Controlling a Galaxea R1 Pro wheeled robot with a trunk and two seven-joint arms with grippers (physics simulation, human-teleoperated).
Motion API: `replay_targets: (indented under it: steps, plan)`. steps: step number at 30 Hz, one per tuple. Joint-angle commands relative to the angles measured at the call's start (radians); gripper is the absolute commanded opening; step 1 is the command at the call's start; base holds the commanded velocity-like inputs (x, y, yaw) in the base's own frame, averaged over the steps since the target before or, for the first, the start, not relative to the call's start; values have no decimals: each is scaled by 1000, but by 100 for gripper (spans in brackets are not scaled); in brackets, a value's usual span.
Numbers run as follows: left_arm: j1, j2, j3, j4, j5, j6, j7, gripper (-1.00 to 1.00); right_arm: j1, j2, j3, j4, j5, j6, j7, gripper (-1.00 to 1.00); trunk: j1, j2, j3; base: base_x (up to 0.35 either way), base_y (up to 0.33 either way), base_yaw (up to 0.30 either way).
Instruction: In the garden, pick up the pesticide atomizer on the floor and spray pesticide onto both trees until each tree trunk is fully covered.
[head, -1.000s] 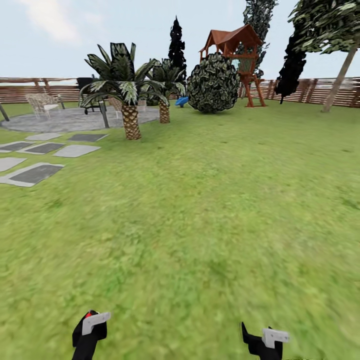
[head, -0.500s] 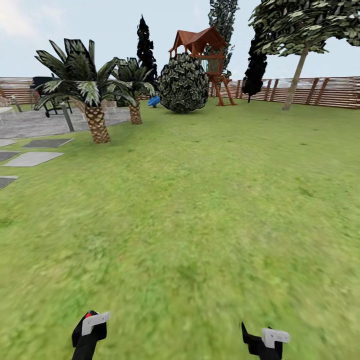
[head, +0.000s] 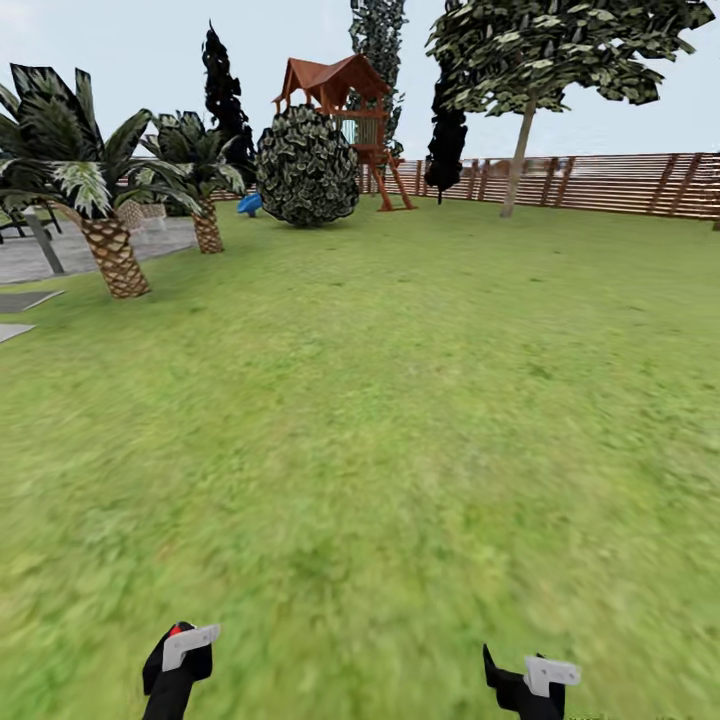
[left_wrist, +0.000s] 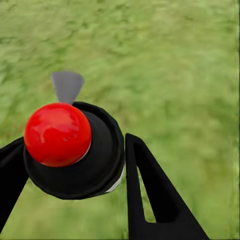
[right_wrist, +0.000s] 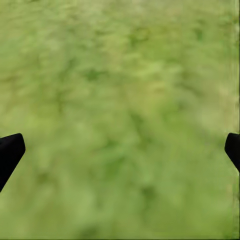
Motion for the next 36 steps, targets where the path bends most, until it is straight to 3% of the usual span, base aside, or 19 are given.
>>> replay_targets:
  steps: [1,25,36]
  plan:
    - [0,0,0,0,0,0,0,-100,0,0,0,0,0,0,0,100,0,0,0,139,-252,-300]
    - [0,3,0,1,1,-2,0,-100,0,0,0,2,0,0,-3,100,0,0,0,161,-245,-300]
    - [0,5,1,1,1,-2,0,-100,0,0,0,2,0,0,-3,100,0,0,0,308,-74,-299]
